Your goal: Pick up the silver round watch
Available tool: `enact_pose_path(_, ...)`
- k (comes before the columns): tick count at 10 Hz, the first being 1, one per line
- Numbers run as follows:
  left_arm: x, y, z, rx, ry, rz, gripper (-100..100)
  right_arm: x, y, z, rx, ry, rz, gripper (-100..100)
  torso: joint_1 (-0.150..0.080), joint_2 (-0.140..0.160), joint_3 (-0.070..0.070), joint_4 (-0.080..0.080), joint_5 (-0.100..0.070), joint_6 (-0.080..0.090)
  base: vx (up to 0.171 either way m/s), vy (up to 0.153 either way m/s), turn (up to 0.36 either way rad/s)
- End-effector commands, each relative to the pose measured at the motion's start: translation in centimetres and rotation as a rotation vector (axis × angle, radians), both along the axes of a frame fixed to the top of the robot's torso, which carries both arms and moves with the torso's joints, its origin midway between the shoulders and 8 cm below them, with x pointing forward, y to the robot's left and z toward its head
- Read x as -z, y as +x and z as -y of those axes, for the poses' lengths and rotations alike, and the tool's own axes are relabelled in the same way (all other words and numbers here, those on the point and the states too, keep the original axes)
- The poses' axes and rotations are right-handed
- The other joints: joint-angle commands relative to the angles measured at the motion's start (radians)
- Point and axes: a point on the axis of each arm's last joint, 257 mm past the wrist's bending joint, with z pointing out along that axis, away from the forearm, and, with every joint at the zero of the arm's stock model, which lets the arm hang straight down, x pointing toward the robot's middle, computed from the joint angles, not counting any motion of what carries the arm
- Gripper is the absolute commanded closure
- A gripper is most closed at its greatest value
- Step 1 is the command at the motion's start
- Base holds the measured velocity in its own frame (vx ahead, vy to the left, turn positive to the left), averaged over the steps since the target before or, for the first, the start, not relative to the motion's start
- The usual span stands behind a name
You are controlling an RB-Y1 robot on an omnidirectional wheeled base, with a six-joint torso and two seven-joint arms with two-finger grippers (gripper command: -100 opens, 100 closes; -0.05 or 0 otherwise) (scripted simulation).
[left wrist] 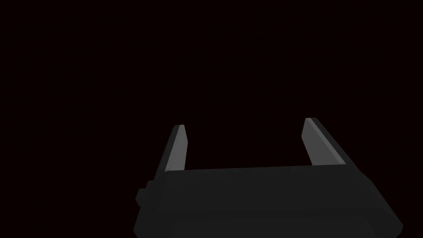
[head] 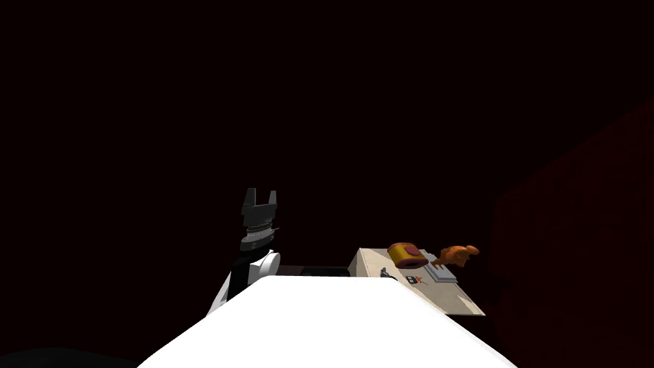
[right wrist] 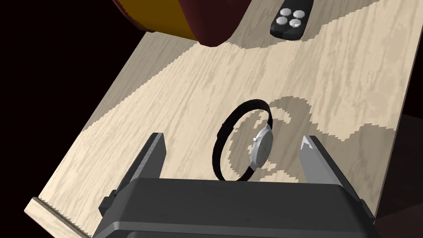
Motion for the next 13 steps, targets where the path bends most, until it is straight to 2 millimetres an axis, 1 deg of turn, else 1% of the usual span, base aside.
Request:
enact_pose_path(1, 0.0, 0.0, 0.0, 0.0, 0.0, 0.0, 0, 0.0, 0.0, 0.0, 0.0, 0.0, 0.0, 0, 0.0, 0.0, 0.0, 0.0, 0.0, 0.0, 0.005, -0.003, 0.002)
enact_pose_path(2, 0.0, 0.0, 0.0, 0.0, 0.0, 0.0, 0, 0.3, -0.7, 0.8, 0.029, 0.001, -0.001, -100, 0.001, 0.001, 0.001, 0.0, 0.0, 0.0, -0.011, -0.001, 0.221)
enact_pose_path(10, 0.0, 0.0, 0.0, 0.0, 0.0, 0.0, 0, 1.2, -3.8, 4.0, 0.153, -0.001, 0.0, -100, 0.001, 0.004, 0.002, 0.001, 0.0, 0.0, -0.026, -0.008, 0.159)
enact_pose_path(11, 0.0, 0.0, 0.0, 0.0, 0.0, 0.0, 0, 1.2, -3.5, 3.9, 0.14, -0.001, -0.002, -100, 0.001, 0.004, 0.002, 0.001, 0.0, 0.0, -0.011, -0.005, 0.033)
enact_pose_path(12, 0.0, 0.0, 0.0, 0.0, 0.0, 0.0, 0, 1.2, -3.5, 4.0, 0.145, -0.001, 0.0, 100, 0.001, 0.003, 0.002, 0.001, 0.0, 0.0, -0.004, -0.002, -0.016)
enact_pose_path(13, 0.0, 0.0, 0.0, 0.0, 0.0, 0.0, 0, 1.3, -3.7, 4.1, 0.146, -0.002, -0.002, 100, 0.001, 0.003, 0.002, 0.001, 0.0, -0.001, -0.006, -0.001, -0.004)
